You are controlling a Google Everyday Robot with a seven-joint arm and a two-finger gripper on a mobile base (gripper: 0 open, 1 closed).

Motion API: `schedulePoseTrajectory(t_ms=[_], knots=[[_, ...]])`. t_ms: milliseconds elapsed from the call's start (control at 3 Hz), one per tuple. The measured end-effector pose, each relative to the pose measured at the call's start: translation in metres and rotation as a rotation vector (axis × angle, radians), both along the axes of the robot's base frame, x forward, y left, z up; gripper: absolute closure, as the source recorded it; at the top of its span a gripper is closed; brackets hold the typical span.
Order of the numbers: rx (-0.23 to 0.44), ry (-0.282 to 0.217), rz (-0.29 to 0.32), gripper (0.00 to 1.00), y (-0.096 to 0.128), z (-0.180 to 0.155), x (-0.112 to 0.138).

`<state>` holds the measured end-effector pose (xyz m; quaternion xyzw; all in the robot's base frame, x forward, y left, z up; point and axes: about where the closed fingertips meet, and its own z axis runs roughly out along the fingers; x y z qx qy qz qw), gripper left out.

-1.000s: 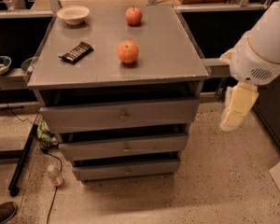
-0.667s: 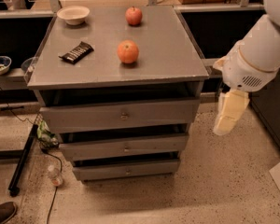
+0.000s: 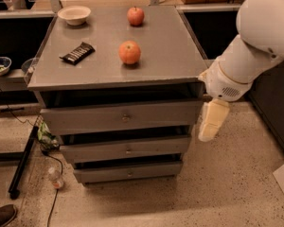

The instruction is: Open top drawer

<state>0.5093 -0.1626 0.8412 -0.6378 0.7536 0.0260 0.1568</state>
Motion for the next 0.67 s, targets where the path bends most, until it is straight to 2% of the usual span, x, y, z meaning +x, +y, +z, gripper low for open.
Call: schedulePoseTrajectory(t_ms=[333,667], knots=[[0.019,0.036,0.013,0.0,0.0129,-0.0228,0.0108],[0.019,0.036,0.013,0.0,0.0129,-0.0229,0.0108]])
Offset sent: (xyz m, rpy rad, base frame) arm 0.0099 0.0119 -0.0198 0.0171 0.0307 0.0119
